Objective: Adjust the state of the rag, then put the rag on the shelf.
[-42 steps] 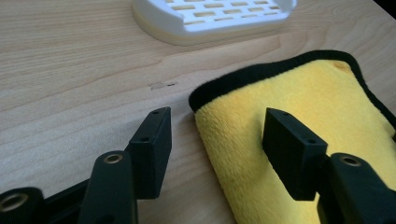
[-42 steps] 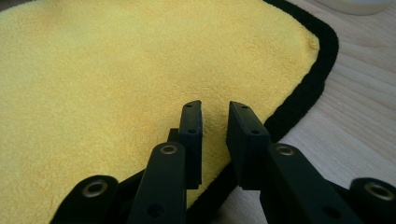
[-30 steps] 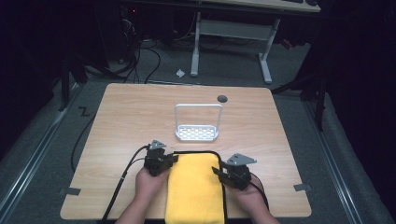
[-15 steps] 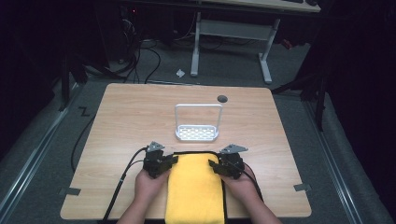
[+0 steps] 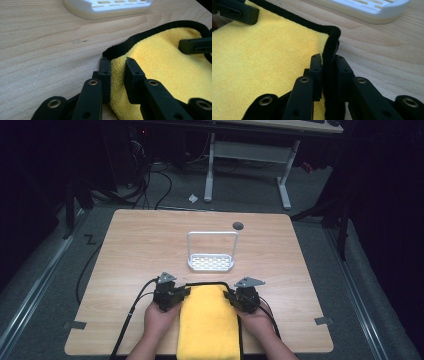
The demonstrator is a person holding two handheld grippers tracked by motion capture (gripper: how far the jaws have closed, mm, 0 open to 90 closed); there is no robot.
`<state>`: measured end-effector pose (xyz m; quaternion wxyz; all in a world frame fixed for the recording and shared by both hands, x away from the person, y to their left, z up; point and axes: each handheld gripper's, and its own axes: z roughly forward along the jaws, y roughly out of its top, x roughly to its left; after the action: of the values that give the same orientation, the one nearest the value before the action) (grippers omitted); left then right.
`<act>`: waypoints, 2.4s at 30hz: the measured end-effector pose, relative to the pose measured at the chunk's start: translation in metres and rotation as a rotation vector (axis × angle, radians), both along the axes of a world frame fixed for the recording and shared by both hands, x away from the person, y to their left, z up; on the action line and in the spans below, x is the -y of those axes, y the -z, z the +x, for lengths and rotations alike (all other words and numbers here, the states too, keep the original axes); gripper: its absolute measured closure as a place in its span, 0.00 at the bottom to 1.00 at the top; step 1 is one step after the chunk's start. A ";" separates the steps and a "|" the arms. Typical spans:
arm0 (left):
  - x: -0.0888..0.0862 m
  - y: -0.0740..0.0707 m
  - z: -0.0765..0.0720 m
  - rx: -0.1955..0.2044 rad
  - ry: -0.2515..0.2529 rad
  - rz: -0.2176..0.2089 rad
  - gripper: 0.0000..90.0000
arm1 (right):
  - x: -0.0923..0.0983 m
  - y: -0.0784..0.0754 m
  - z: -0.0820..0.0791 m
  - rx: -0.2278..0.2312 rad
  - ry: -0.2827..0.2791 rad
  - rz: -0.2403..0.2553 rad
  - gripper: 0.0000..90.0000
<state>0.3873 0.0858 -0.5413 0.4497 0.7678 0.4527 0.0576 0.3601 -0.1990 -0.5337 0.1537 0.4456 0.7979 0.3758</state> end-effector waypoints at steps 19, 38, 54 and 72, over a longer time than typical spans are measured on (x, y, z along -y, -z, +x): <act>-0.003 -0.004 -0.007 0.072 0.000 -0.026 0.92 | -0.001 -0.011 -0.009 0.075 -0.005 0.019 0.88; -0.008 -0.060 -0.024 0.253 -0.018 -0.126 0.93 | 0.000 -0.053 -0.022 0.251 -0.015 0.057 0.88; -0.014 -0.121 -0.029 0.424 -0.031 -0.164 0.93 | -0.004 -0.112 -0.025 0.411 -0.027 0.101 0.88; -0.009 -0.188 -0.024 0.577 -0.031 -0.163 0.93 | -0.001 -0.173 -0.017 0.532 -0.023 0.140 0.88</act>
<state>0.3637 0.0946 -0.3537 0.6192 0.6740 0.3209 0.2437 0.3430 -0.1978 -0.3612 0.3224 0.3320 0.7066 0.5353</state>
